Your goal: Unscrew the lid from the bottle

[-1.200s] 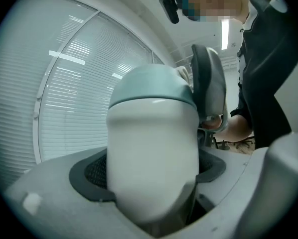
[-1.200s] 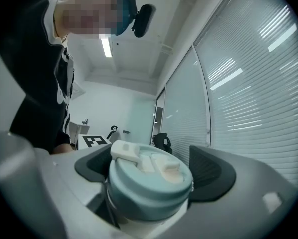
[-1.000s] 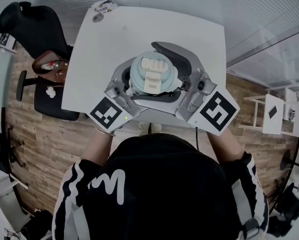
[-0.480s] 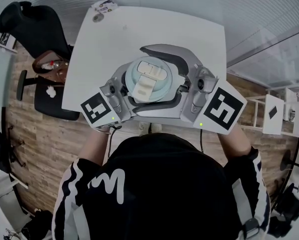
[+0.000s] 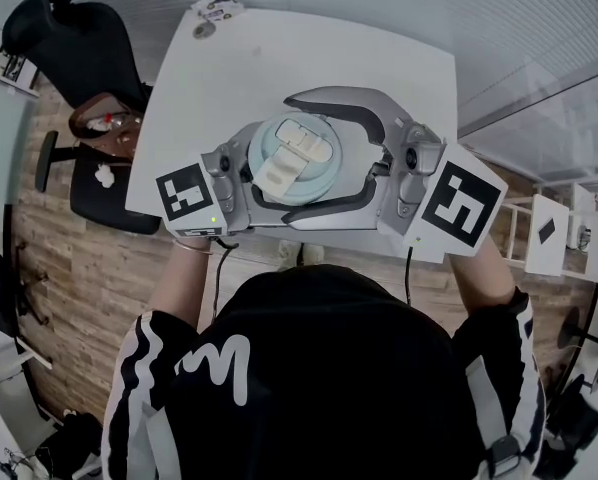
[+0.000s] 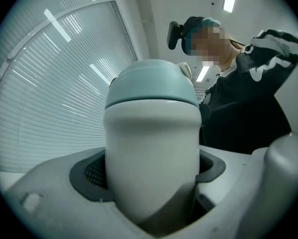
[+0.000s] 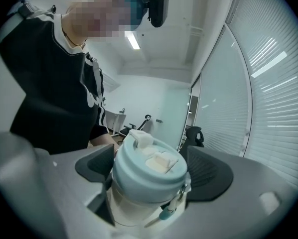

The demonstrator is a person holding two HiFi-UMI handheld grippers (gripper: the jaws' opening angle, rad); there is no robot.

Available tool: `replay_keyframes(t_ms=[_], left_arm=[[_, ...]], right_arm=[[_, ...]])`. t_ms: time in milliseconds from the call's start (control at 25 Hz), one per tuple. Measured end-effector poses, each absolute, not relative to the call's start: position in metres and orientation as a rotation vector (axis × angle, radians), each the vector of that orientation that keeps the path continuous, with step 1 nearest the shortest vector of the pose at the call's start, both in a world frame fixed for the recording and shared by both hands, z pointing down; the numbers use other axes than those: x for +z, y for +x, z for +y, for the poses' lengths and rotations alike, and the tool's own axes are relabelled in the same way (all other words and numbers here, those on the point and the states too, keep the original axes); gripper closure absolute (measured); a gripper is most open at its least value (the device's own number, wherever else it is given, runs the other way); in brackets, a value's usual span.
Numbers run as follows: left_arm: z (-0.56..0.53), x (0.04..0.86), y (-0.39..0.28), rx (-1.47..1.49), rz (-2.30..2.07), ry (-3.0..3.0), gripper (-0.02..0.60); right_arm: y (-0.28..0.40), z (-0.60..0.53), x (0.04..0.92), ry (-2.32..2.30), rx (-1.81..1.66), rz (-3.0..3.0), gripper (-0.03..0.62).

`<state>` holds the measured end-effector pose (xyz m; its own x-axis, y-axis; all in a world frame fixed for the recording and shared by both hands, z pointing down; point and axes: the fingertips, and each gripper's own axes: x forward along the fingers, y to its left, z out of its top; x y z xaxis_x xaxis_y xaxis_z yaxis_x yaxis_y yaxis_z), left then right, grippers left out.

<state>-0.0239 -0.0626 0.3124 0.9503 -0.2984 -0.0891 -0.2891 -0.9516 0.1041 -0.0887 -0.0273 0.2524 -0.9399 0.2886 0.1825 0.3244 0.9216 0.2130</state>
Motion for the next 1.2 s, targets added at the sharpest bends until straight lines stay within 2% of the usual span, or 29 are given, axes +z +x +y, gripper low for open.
replay_keyframes(t_ms=[200,480,720,1000,1200], left_arm=[[-0.054,0.315,-0.021,-0.116,-0.353,3.055,0.132],[-0.046,0.304,-0.019,-0.245,-0.309,3.041,0.132],[-0.054,0.302,-0.029,-0.361,-0.401,2.994,0.132],[-0.066,0.308,-0.034,-0.309,-0.577,3.001,0.132],[-0.077,0.31,-0.029,-0.308,-0.712,2.975,0.132]], right_arm=[[-0.087,-0.016,0.257,-0.65,-0.382,-2.862,0.134],[-0.085,-0.011,0.246,-0.736,-0.315,-2.903,0.134],[-0.073,-0.032,0.225,-0.552,-0.2,-3.118,0.135],[-0.054,-0.05,0.236,-0.317,-0.192,-3.17,0.138],[-0.028,-0.059,0.241,-0.12,-0.152,-3.209,0.174]])
